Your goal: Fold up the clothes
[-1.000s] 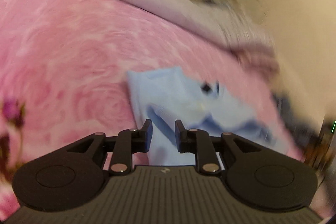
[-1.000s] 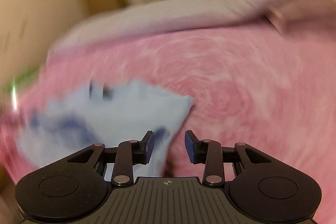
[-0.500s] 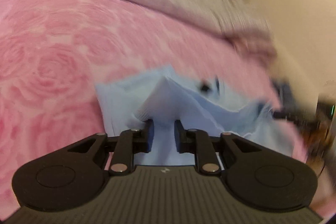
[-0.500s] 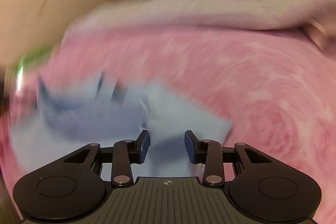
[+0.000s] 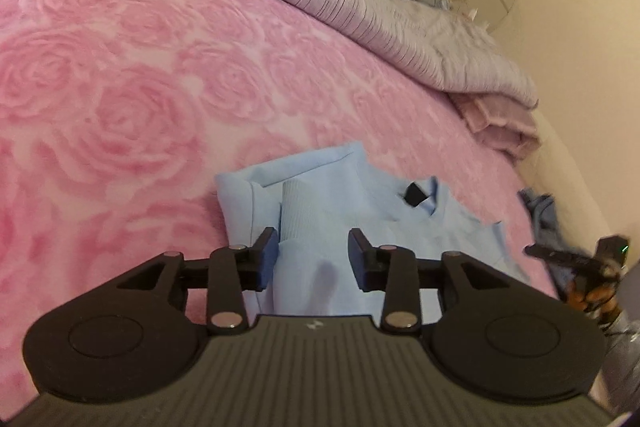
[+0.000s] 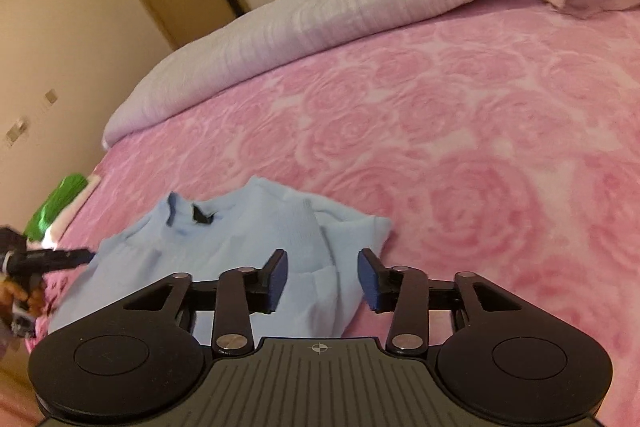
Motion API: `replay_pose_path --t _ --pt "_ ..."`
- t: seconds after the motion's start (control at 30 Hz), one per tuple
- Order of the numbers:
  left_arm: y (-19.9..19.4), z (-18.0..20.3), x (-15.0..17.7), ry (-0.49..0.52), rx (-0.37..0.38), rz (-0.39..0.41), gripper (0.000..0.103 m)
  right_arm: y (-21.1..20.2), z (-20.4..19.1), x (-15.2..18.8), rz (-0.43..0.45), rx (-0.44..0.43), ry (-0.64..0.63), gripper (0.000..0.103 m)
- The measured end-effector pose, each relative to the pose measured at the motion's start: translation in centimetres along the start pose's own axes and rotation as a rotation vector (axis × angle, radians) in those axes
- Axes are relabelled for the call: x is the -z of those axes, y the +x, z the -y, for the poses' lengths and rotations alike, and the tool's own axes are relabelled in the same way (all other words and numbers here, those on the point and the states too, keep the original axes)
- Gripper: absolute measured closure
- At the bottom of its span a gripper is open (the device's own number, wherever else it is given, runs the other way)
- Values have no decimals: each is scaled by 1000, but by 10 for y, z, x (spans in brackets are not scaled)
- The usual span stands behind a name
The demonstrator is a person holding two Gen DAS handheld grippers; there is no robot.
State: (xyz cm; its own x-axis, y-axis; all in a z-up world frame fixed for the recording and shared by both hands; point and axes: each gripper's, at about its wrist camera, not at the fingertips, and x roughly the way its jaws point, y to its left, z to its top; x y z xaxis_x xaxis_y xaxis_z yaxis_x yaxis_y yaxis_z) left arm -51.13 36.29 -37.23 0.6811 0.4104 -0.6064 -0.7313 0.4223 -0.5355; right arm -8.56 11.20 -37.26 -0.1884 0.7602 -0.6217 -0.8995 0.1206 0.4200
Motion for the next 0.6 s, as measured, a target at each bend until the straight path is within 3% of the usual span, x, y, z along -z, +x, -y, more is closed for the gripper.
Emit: replay_pose_path --t 0.33,0.37,0.43,0.5,0.6 --pt "9 4 6 46 -12 -29 68 45 -19 10 -108 71 -133 54" --pt "9 4 7 54 -17 -29 71 50 -18 12 -125 85 -129 57" --pt "6 5 8 74 -26 -27 91 52 -20 16 -128 88 -130 82" --pt "0 5 10 82 -20 -13 96 45 -24 17 -101 91 -144 91" --pt "-18 9 13 98 -16 58 96 23 -38 15 -30 99 -219 91"
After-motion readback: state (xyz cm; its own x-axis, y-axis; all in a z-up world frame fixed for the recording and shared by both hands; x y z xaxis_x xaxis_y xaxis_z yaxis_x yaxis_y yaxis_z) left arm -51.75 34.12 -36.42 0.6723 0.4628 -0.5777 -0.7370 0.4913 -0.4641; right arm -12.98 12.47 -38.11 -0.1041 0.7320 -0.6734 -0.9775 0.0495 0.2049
